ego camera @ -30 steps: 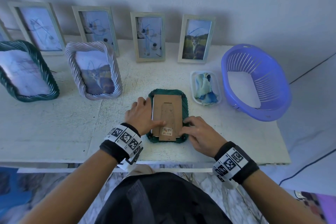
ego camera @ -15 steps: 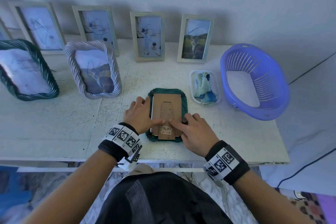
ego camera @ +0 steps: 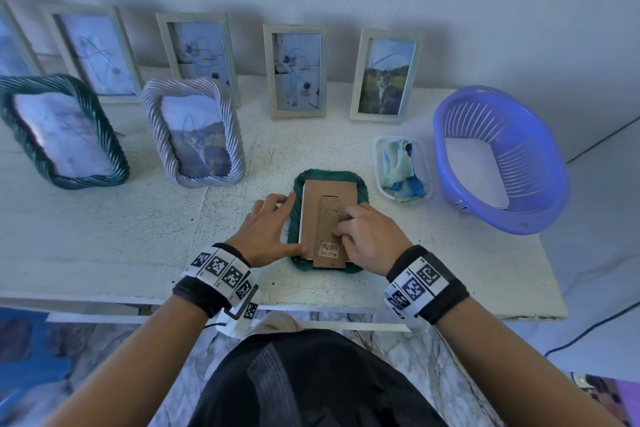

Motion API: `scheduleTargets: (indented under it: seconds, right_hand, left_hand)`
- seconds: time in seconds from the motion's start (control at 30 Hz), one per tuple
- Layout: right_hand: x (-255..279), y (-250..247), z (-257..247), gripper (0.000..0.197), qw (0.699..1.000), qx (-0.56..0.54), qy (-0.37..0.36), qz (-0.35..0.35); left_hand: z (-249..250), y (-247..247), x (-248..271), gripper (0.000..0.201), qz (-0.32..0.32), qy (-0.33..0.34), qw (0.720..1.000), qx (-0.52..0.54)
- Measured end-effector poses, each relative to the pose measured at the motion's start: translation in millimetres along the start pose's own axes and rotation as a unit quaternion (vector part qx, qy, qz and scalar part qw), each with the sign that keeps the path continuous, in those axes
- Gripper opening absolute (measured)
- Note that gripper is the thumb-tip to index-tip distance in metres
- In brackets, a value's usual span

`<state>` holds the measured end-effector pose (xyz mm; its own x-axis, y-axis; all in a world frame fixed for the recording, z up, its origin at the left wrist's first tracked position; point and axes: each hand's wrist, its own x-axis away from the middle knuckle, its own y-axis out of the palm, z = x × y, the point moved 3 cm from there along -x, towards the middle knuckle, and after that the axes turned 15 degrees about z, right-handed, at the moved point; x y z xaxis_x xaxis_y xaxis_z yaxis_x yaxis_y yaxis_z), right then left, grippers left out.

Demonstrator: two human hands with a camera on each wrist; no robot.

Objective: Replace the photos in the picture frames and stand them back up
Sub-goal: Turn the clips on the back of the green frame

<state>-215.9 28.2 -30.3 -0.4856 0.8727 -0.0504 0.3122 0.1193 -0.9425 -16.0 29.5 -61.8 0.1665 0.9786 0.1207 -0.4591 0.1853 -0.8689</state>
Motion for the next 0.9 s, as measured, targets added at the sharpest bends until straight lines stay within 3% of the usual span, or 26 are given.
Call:
scheduleTargets:
  seconds: [0.13, 0.3, 0.37, 0.47, 0.6, 0.77, 0.9]
  right_hand:
    - [3, 4, 1, 0.032, 1.000, -0.005, 0.008, 0.009]
    - [5, 7, -7, 0.025, 0.998, 0.029, 0.001, 0.056]
    - [5, 7, -15, 0.034, 0.995, 0.057, -0.001, 0.080]
    - [2, 12, -26, 0.054, 0.993, 0.097, 0.008, 0.064]
    - [-1, 15, -39, 0.055, 0.989, 0.137, 0.031, 0.046]
    - [-4, 14, -40, 0.047, 0.990, 0.084, 0.077, 0.082]
    - [-4, 2, -37, 0.047, 0.981, -0.041, 0.164, 0.095]
  left_hand:
    - [-9, -2, 3, 0.106, -0.009, 0.024, 0.999, 0.024]
    - [-18, -1, 7, 0.091, -0.012, 0.073, 0.997, 0.023]
    - [-20, -1, 8, 0.092, -0.020, 0.080, 0.996, 0.016]
    - [-21, 0, 8, 0.095, -0.030, 0.086, 0.996, 0.004]
    - [-21, 1, 6, 0.096, -0.038, 0.088, 0.995, -0.024]
    - [-20, 1, 6, 0.097, -0.047, 0.088, 0.994, -0.046]
    - [-20, -1, 6, 0.099, -0.050, 0.086, 0.994, -0.055]
